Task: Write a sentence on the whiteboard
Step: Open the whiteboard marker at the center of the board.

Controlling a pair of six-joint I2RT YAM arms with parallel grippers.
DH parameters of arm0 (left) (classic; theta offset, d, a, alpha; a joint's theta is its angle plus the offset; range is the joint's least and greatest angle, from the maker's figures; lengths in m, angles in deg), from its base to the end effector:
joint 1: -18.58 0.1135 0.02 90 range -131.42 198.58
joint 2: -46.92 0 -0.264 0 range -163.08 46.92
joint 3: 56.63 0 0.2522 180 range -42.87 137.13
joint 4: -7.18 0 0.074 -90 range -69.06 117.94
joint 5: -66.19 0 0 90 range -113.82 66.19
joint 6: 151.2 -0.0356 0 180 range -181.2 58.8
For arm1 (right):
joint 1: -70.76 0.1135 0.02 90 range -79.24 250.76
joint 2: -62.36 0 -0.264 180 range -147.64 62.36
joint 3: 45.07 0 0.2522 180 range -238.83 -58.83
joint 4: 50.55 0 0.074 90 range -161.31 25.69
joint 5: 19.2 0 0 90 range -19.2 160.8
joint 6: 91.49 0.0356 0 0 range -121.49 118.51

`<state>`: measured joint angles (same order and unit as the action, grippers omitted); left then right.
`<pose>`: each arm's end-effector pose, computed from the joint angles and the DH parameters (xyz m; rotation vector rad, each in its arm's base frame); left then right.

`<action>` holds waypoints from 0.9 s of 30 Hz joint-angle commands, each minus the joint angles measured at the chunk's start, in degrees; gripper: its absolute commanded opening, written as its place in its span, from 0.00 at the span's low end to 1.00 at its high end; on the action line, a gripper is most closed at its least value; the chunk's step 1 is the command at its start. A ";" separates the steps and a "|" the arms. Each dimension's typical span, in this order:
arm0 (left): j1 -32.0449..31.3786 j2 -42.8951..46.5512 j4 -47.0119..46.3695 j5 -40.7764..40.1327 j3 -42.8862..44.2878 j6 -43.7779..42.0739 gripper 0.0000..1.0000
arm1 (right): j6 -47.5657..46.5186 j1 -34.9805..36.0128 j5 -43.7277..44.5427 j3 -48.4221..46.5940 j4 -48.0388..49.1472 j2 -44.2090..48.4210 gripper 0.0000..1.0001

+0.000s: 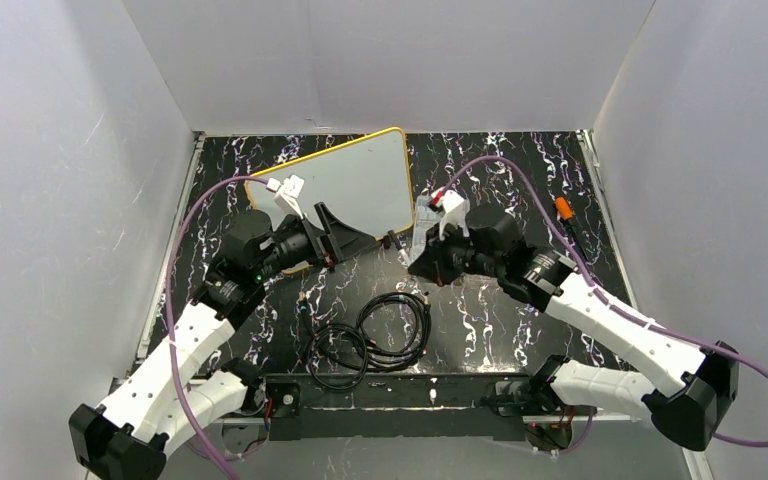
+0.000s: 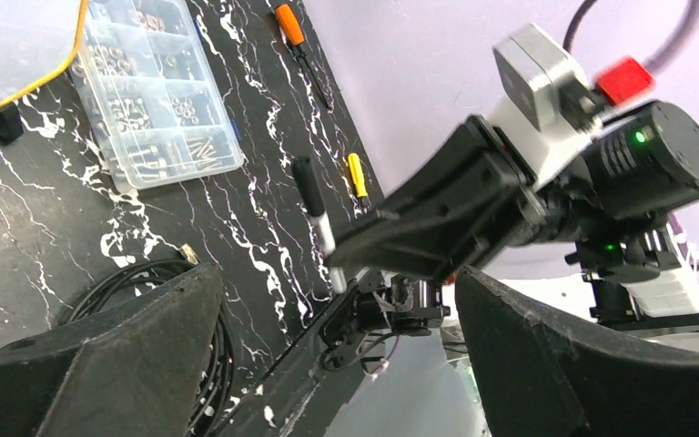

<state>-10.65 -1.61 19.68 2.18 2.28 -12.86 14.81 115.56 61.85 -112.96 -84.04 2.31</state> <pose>0.1662 -0.1109 0.3528 0.0935 1.7945 -1.3744 0.1639 0.1705 0.3294 -0.6205 2.0210 0.8176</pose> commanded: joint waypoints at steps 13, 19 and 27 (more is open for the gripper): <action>-0.21 -1.88 0.91 1.60 0.07 5.41 0.63 | -4.16 11.65 -2.21 -10.22 3.47 -5.46 0.01; -0.21 -2.38 0.49 1.52 -0.54 6.79 0.35 | -4.93 12.85 -2.71 -11.42 3.08 -6.17 0.01; -0.21 -0.46 -1.24 0.43 -1.94 10.27 0.00 | -3.31 13.04 0.07 -9.42 5.87 -3.97 0.18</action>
<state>-10.85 -3.97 19.68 2.56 1.60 -4.78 10.63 128.24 60.45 -121.44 -82.99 -4.01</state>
